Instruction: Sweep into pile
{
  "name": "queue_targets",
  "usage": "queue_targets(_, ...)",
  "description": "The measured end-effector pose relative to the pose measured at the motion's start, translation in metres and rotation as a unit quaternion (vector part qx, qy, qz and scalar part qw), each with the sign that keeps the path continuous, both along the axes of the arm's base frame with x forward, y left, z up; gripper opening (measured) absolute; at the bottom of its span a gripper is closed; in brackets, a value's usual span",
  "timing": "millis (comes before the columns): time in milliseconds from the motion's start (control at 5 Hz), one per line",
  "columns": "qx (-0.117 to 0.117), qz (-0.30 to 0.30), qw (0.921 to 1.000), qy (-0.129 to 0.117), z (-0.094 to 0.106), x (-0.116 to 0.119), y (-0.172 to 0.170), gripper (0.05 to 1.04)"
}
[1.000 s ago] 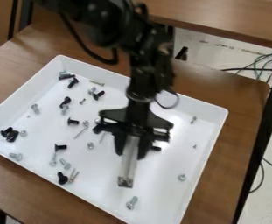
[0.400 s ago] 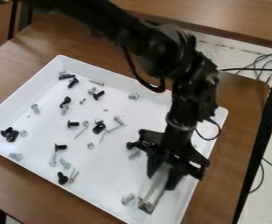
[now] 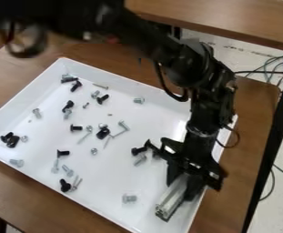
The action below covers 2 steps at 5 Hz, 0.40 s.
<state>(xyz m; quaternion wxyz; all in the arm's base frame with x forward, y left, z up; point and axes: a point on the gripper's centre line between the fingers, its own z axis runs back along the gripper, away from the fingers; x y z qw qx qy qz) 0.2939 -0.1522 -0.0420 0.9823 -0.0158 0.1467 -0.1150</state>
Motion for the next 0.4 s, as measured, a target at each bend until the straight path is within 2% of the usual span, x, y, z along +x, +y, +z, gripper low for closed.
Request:
queue_targets(200, -0.035, 0.000, 0.9994, 0.006, -0.004, 0.039, 0.000, 0.364)
queue_targets(400, -0.053, 0.034, 0.9980, 0.013, -0.007, 0.075, 0.003, 0.364)
